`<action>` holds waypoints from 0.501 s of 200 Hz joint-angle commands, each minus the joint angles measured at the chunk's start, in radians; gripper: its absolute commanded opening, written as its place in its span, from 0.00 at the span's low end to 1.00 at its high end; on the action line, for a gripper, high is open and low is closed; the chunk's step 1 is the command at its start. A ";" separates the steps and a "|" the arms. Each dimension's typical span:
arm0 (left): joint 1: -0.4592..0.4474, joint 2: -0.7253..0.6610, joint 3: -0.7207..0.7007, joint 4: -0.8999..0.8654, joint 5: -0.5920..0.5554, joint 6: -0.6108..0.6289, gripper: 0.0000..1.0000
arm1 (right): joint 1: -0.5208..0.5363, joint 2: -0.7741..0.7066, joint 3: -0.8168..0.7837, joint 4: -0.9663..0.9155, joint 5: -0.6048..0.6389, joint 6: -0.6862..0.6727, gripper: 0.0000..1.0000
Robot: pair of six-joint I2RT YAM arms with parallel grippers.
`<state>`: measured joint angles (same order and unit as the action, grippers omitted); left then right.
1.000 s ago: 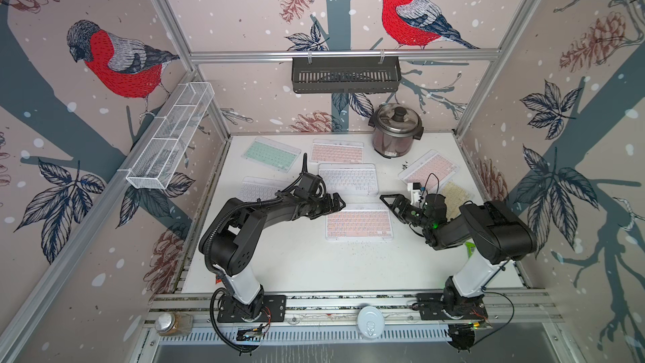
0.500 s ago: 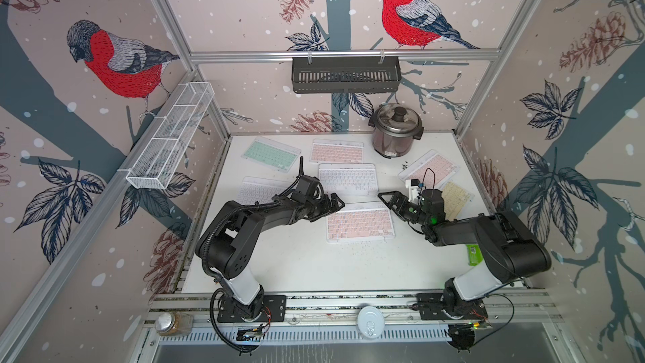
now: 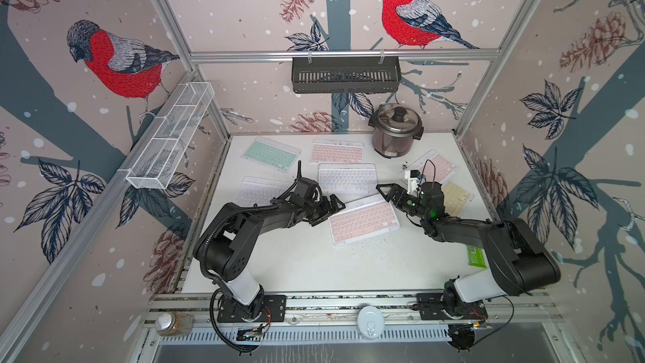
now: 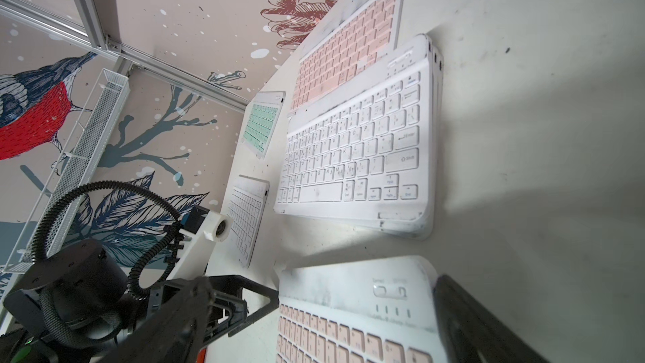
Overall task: Stack the numeric keypads
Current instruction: Pick up the numeric keypad from the center of the board.
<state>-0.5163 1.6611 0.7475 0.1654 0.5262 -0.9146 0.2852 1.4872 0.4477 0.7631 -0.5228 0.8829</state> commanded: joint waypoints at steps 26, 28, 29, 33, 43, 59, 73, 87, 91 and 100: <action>-0.002 -0.018 -0.004 0.057 0.106 -0.078 0.98 | 0.031 -0.030 0.030 -0.049 -0.139 0.027 1.00; -0.002 -0.019 -0.004 0.057 0.106 -0.078 0.98 | 0.032 -0.032 0.031 -0.051 -0.138 0.027 1.00; -0.002 -0.019 -0.004 0.057 0.107 -0.078 0.99 | 0.033 -0.033 0.032 -0.052 -0.138 0.027 1.00; -0.002 -0.018 -0.004 0.057 0.105 -0.078 0.98 | 0.035 -0.038 0.035 -0.056 -0.136 0.025 1.00; 0.002 -0.020 -0.004 0.060 0.103 -0.081 0.98 | 0.040 -0.045 0.041 -0.065 -0.132 0.024 1.00; 0.004 -0.020 -0.006 0.067 0.102 -0.085 0.98 | 0.043 -0.057 0.046 -0.073 -0.127 0.028 1.00; 0.004 -0.019 -0.006 0.073 0.104 -0.087 0.99 | 0.048 -0.065 0.051 -0.080 -0.121 0.031 1.00; 0.004 -0.015 -0.003 0.077 0.104 -0.089 0.98 | 0.051 -0.068 0.054 -0.082 -0.120 0.034 1.00; 0.003 -0.013 -0.002 0.076 0.103 -0.088 0.99 | 0.053 -0.069 0.054 -0.081 -0.119 0.036 1.00; 0.003 -0.011 -0.002 0.077 0.103 -0.087 0.98 | 0.054 -0.073 0.055 -0.080 -0.116 0.041 1.00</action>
<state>-0.5129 1.6463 0.7403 0.1455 0.5556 -0.9890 0.3233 1.4223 0.4984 0.7338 -0.5224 0.8867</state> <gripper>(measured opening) 0.985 0.996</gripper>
